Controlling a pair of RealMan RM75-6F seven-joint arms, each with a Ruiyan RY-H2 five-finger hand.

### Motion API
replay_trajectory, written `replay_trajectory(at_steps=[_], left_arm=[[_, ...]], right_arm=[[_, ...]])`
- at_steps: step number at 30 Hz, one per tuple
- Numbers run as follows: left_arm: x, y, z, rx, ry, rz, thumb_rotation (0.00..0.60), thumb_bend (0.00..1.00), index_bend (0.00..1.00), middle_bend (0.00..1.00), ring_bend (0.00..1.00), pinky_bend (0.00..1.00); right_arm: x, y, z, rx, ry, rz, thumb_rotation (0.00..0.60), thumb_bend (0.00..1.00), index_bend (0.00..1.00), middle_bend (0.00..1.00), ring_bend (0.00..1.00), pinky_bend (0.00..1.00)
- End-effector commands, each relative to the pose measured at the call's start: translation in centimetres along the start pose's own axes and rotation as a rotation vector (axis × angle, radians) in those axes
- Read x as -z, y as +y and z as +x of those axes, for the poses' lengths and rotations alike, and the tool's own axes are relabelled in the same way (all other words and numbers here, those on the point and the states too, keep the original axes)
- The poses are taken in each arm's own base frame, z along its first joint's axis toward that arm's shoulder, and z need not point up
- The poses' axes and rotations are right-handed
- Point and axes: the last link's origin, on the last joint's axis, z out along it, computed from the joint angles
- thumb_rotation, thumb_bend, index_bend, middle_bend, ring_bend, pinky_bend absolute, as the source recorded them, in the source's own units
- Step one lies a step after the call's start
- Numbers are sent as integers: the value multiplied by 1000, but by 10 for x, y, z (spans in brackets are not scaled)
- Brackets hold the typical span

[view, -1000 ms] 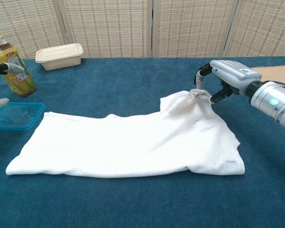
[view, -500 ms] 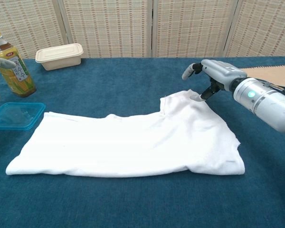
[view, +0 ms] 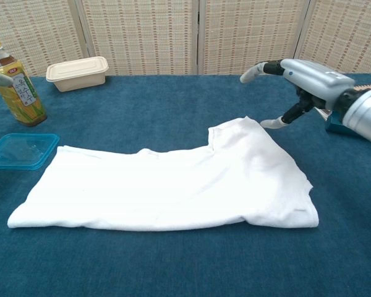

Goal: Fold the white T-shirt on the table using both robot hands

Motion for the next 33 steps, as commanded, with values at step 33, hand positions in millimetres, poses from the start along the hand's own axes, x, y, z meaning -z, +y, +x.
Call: replay_trajectory(at_steps=[33], left_arm=[[14,5,-2,47,-36,-20,600,438,26,65,75,83]], right_arm=[[142,-8,-37,140,-295,89,600,99,521,329,136,31]])
